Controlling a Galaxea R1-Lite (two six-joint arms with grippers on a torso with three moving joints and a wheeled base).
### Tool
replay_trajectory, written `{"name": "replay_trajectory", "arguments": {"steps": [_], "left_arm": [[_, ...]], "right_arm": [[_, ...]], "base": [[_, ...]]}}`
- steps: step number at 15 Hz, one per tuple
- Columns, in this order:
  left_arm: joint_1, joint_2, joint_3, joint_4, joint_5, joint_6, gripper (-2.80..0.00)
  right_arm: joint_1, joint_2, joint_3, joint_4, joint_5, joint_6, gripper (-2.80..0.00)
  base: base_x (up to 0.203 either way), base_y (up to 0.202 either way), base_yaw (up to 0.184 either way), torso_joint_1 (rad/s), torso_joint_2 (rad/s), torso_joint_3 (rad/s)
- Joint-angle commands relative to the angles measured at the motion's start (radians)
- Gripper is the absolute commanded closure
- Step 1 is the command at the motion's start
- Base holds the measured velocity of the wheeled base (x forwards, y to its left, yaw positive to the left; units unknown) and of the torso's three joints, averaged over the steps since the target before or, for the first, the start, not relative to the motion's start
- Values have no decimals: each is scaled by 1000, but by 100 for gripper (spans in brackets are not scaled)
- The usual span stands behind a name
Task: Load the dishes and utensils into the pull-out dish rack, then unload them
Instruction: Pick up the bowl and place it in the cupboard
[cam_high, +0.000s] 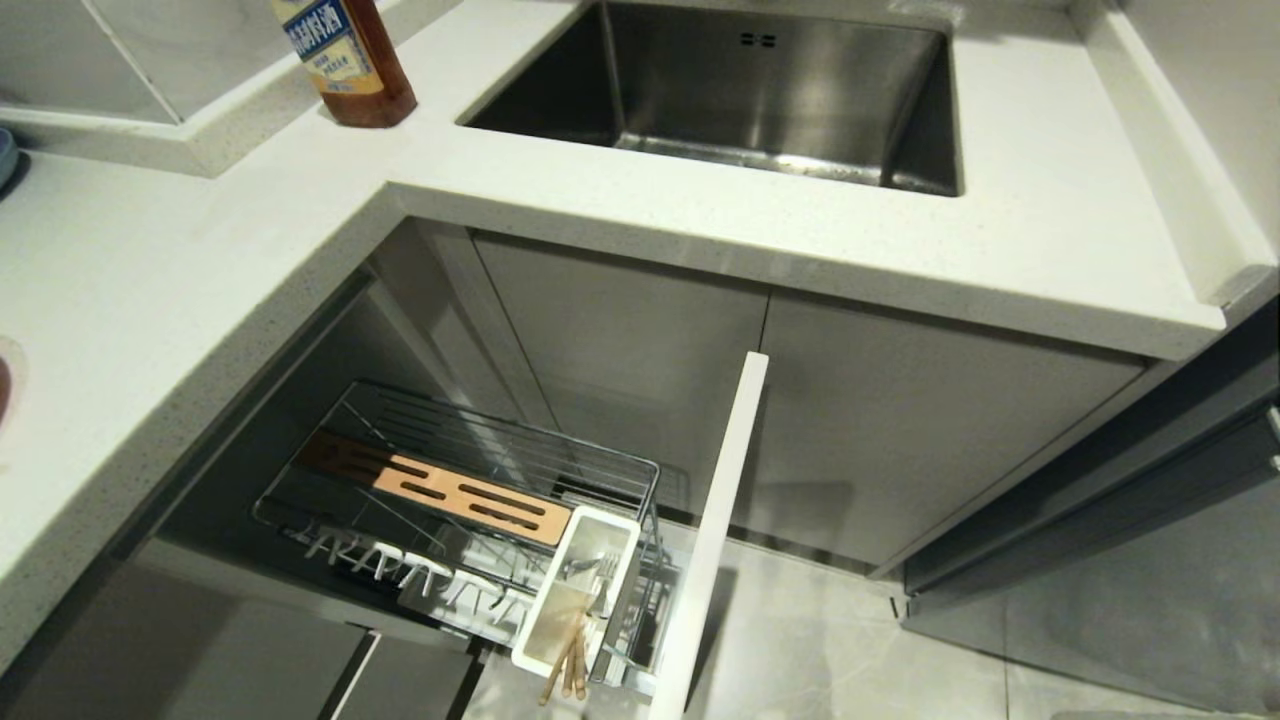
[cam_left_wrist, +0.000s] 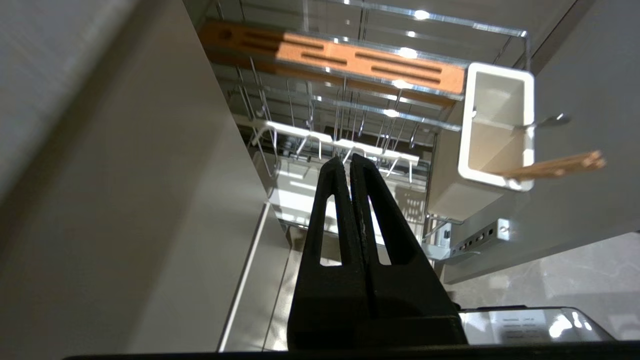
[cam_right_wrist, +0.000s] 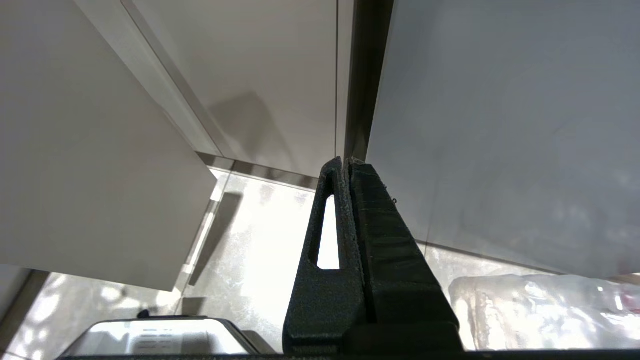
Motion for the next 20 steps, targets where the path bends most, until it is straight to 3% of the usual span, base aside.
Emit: {"name": "replay_trajectory", "arguments": {"steps": [1,9,20], "left_arm": [[0,0,0,0,0,0,0],[0,0,0,0,0,0,0],[0,0,-10,1,-8,29,0]], "right_arm": [[1,2,3,0,0,0,0],[1,0,2,0,0,-3,0],[0,0,3,0,0,-3,0]], "base": [[0,0,0,-214,514,309],[0,0,0,-179,474,290],[0,0,0,-11,33,22]]}}
